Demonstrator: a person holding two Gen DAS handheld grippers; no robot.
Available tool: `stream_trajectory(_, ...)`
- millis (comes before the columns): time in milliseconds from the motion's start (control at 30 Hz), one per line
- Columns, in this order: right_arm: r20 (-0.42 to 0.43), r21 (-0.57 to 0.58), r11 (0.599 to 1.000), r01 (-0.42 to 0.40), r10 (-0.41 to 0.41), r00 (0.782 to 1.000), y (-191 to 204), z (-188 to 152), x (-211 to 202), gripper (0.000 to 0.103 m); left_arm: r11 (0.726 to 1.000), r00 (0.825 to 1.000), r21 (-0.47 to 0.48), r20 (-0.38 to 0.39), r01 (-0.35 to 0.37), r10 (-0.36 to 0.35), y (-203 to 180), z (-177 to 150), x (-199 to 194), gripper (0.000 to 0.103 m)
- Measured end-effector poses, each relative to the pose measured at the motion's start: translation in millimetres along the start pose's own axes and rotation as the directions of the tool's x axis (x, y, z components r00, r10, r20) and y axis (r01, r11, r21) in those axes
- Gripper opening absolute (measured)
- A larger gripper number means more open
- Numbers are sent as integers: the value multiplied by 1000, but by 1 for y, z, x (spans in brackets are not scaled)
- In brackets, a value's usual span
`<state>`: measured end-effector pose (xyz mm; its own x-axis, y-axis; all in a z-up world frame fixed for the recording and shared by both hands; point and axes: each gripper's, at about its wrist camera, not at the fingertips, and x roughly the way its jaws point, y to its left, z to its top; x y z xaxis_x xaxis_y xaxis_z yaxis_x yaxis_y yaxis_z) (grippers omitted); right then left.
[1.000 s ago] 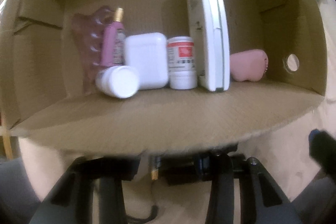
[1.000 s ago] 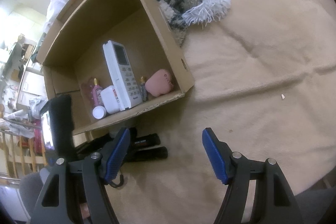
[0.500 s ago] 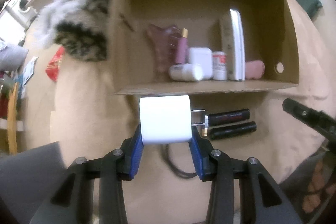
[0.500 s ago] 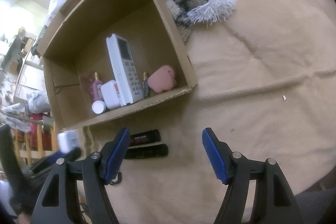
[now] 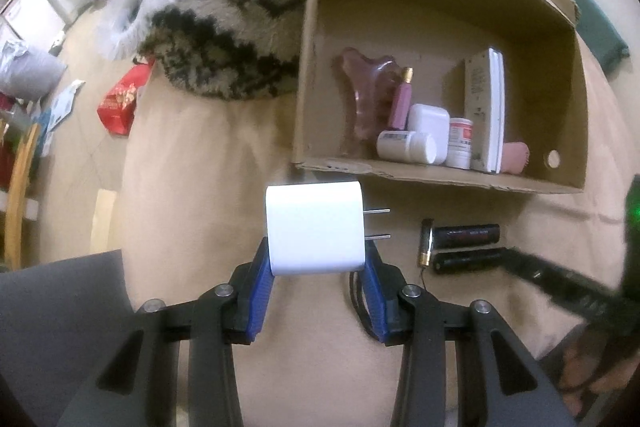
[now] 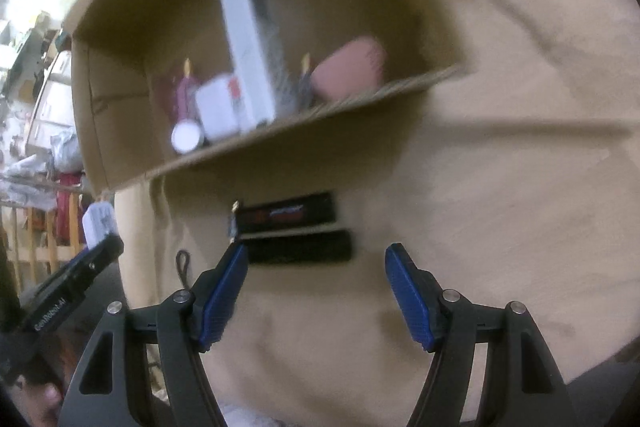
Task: Organize rigid objects
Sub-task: 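Grasp the black flashlight with right gripper while left holds the charger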
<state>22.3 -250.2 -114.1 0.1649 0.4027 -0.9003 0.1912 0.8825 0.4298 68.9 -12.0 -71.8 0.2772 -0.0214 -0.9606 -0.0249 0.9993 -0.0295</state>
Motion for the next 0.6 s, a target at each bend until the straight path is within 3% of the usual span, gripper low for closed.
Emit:
stream_trajectory(67,-22,-16,1000,11,-11,1000,11,-3,13,77,1000,1000,-7,-2,0,0,0,0,2,38)
stream_trajectory(133,-20,-34,998,46,-46,999,23,-5,23,91,1000,1000,-11,-2,1,-1,1,0,1,38)
stream_trajectory(200,0,-55,993,101,-101,995,34,-7,32,97,1000,1000,-13,-2,0,0,1,0,1,38)
stream_trajectory(433,48,-155,947,282,-278,959,60,-14,57,103,1000,1000,-24,-14,4,-4,3,1,4,38)
stream_trajectory(500,69,-178,941,288,-280,958,62,-18,56,103,1000,1000,-17,-14,-1,0,1,1,4,38)
stream_trajectory(567,85,-194,937,289,-277,957,61,-21,52,93,1000,1000,-14,-14,-2,2,0,1,4,38)
stream_trajectory(600,87,-196,939,282,-270,959,59,-23,49,93,1000,1000,-13,-16,0,0,0,1,4,38)
